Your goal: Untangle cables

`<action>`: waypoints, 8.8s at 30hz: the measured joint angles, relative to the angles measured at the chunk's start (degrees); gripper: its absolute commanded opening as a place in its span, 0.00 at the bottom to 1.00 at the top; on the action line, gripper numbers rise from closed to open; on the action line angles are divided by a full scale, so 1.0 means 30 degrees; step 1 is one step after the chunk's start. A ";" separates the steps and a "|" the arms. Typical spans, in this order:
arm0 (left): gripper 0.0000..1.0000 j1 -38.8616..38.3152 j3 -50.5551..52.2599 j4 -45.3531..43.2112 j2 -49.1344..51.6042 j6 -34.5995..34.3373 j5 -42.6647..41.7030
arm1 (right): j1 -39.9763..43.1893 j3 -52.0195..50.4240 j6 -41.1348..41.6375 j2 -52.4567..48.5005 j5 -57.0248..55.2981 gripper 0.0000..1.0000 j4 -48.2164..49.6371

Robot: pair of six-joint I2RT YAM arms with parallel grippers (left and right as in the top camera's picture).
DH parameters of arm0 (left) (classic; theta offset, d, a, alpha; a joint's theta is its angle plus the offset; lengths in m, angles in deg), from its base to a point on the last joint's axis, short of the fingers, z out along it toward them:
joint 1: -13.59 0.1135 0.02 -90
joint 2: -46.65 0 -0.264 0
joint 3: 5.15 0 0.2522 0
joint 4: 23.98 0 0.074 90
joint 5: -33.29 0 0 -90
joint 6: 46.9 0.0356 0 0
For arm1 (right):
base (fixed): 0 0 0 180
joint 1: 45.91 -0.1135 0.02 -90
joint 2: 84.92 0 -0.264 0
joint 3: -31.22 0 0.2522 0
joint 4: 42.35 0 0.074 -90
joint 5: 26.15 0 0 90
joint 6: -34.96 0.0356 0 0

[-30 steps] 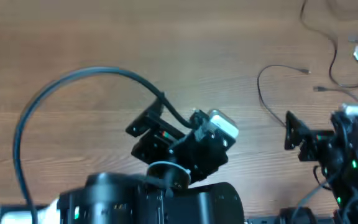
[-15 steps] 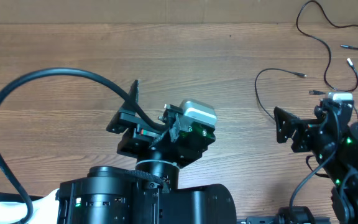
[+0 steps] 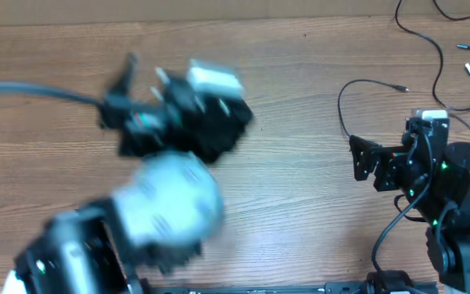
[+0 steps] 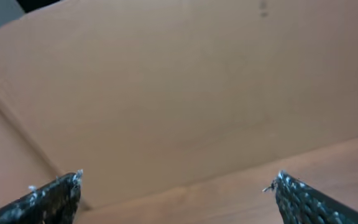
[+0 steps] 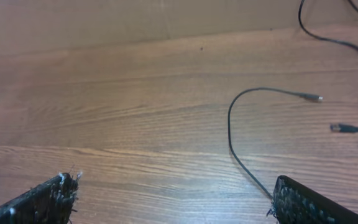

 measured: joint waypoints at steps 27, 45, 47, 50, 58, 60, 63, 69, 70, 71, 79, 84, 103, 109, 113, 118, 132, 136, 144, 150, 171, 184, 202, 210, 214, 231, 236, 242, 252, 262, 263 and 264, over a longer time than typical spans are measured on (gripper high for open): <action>1.00 1.4214 -0.0095 -0.1042 0.5625 0.1625 -1.4928 | 0.0000 0.0000 0.0000 -0.3781 0.0430 1.00 0.0656; 1.00 1.5198 -0.0095 -0.3657 0.5625 0.3934 -1.4637 | -0.0007 0.0000 0.0000 -0.4721 0.1173 1.00 0.1231; 1.00 1.5314 -0.0095 -0.4014 0.5625 0.4612 -1.4382 | 0.0000 0.0000 -0.0015 -0.4721 0.1166 1.00 0.1231; 1.00 1.5373 -0.0095 -0.4131 0.5625 0.5348 -1.4003 | 0.0000 0.0000 0.0000 -0.4721 0.1166 1.00 0.1239; 1.00 1.5715 -0.0073 -0.3716 0.5399 0.6120 -1.3070 | 0.0000 0.0000 0.0000 -0.4721 0.1166 1.00 0.1698; 1.00 1.6087 0.0080 -0.3701 0.4954 0.6178 -1.2837 | 0.0000 0.0000 -0.0007 -0.4721 0.1173 1.00 0.1814; 1.00 1.6691 0.0714 -0.3694 0.3395 0.6193 -1.2473 | 0.0000 0.0000 0.0000 -0.4721 0.1173 1.00 0.2047; 1.00 1.7078 0.3424 -0.3993 -0.2747 0.6178 -1.2189 | 0.0000 0.0000 -0.0007 -0.4721 0.1180 1.00 0.2295; 1.00 1.7078 0.3869 -0.4306 -0.3716 0.6171 -1.2218 | -0.0007 0.0000 -0.0007 -0.4721 0.1180 1.00 0.2295; 1.00 1.7085 0.4444 -0.4663 -0.4976 0.6164 -1.2218 | 0.0000 0.0000 0.0000 -0.4721 0.1188 1.00 0.2295; 1.00 1.8797 0.9224 -0.6564 -1.1249 0.6113 -1.2393 | -0.0007 0.0000 0.0000 -0.4721 0.2135 1.00 0.2229; 1.00 1.9613 1.2830 -0.7548 -1.3471 0.6105 -1.3413 | 0.0000 0.0000 0.0000 -0.4721 0.2652 1.00 0.2237; 0.99 2.1544 2.5143 -1.1154 -2.2673 -0.1304 -1.8841 | 0.0000 -0.0007 0.0000 -0.4728 0.2863 1.00 0.3599; 1.00 2.1544 2.6432 -1.1111 -2.4079 -0.2164 -1.9336 | 0.0000 0.0000 -0.0015 -0.4728 0.2856 1.00 0.4546; 1.00 2.1544 2.6432 -1.1132 -2.4210 -0.2412 -1.9409 | 0.0000 0.0000 0.0000 -0.4728 0.2871 1.00 0.4983; 1.00 2.1544 2.6432 -1.1023 -2.4210 -0.2441 -1.9409 | -0.0007 0.0000 0.0000 -0.4728 0.2871 1.00 0.5217; 1.00 2.1544 2.6505 -0.4313 -2.4225 -0.2528 -1.9547 | 0.0000 0.0000 0.0000 -0.4743 0.2863 1.00 0.4860; 0.99 2.1544 2.6549 -0.1836 -2.4217 -0.2594 -1.9577 | 0.0000 0.0000 0.0007 -0.4743 0.2871 1.00 0.4779; 1.00 2.1544 2.6549 0.0583 -2.4225 -0.2863 -1.9613 | 0.0000 0.0000 0.0000 -0.4743 0.2863 1.00 0.4787; 1.00 2.1544 2.6549 0.3053 -2.4225 -0.2936 -1.9620 | -0.0007 -0.0007 -0.0007 -0.4743 0.2871 1.00 0.4794; 1.00 2.1544 2.6571 0.3891 -2.4225 -0.2936 -1.9613 | -0.0007 0.0000 -0.0007 -0.4743 0.2477 1.00 0.4801; 1.00 2.1544 2.6571 0.3898 -2.4225 -0.2936 -1.9620 | -0.0007 -0.0561 -0.0007 -0.4561 -0.0255 1.00 0.6331; 1.00 2.1544 2.6571 0.3891 -2.4247 -0.2936 -1.9679 | 0.0000 -1.8243 -0.0007 0.6521 -0.1027 1.00 2.5230; 1.00 2.1544 2.6571 0.3891 -2.4247 -0.2936 -1.9679 | 0.0255 -1.9256 -0.0007 1.0965 -0.1428 1.00 2.3576; 1.00 2.1544 2.6571 0.3891 -2.4247 -0.2936 -1.9686 | 0.0328 -1.9285 -0.0015 1.2364 -0.1719 1.00 2.2163; 1.00 2.1544 2.6571 0.3891 -2.4247 -0.2936 -1.9686 | 0.0364 -1.9285 0.0000 1.4600 -0.2157 1.00 1.4994; 1.00 2.1544 2.6571 0.3898 -2.4247 -0.2936 -1.9686 | 0.0364 -1.9285 0.0000 1.4600 -0.2215 1.00 1.4943; 1.00 2.1544 2.6571 0.3891 -2.4247 -0.2936 -1.9686 | 0.0364 -1.9285 -0.0007 1.4600 -0.2222 1.00 1.4965; 1.00 2.1544 2.6571 0.3891 -2.4247 -0.2936 -1.9686 | 0.0364 -1.9285 0.0000 1.4600 -0.2222 1.00 1.4957; 0.99 2.1544 2.6571 0.3898 -2.4247 -0.2936 -1.9686 | 0.0364 -1.9285 0.0000 1.4600 -0.2222 1.00 1.4943; 1.00 2.1544 2.6571 0.3883 -2.4247 -0.2936 -1.9686 | 0.0364 -1.9285 -0.0007 1.4600 -0.2222 1.00 1.4950; 1.00 2.1544 2.6571 0.3891 -2.4247 -0.2936 -1.9686 | 0.0364 -1.9285 0.0000 1.4600 -0.2215 1.00 1.4950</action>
